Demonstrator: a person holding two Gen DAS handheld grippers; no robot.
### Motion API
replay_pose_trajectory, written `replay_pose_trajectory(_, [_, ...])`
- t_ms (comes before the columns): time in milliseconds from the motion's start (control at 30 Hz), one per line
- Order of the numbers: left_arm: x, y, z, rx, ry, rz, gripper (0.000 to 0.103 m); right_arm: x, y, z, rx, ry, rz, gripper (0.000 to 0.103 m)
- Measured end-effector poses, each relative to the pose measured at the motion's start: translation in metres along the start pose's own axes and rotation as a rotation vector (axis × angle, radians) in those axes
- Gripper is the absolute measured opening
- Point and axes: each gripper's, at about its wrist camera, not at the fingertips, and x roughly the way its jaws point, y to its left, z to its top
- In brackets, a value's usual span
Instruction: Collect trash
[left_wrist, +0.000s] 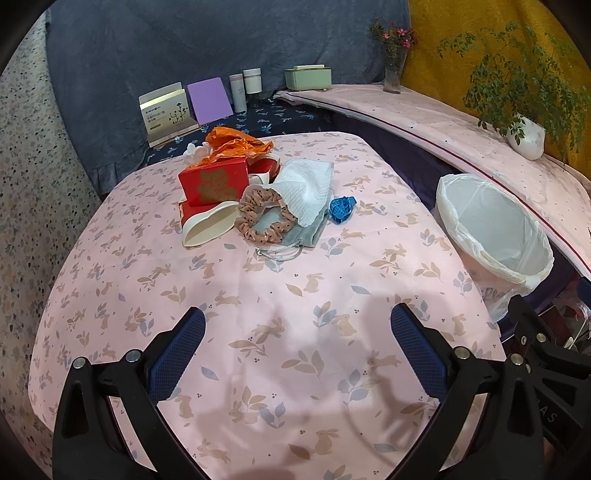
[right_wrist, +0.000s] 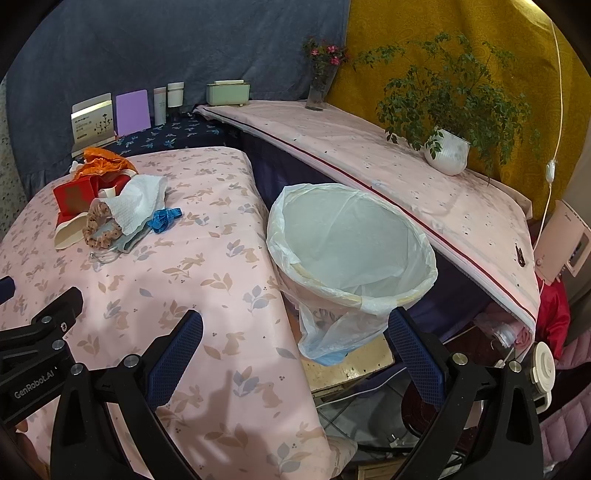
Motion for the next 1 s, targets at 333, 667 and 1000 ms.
replay_pose_trajectory(333, [0.000, 0.001, 0.000, 0.002, -0.003, -0.001, 0.096, -0.001, -0.007, -0.001, 0.001, -0.001, -0.004, 0.096])
replay_pose_trajectory(667, [0.000, 0.000, 0.000, 0.010, -0.019, -0.025, 0.096, 0.000, -0.005, 0.001, 0.011, -0.014, -0.022, 0.096])
replay_pose_trajectory(1000, [0.006, 0.011, 0.000, -0.009, -0.043, -0.062, 0.095, 0.003, -0.003, 0.003, 0.026, -0.036, -0.034, 0.096])
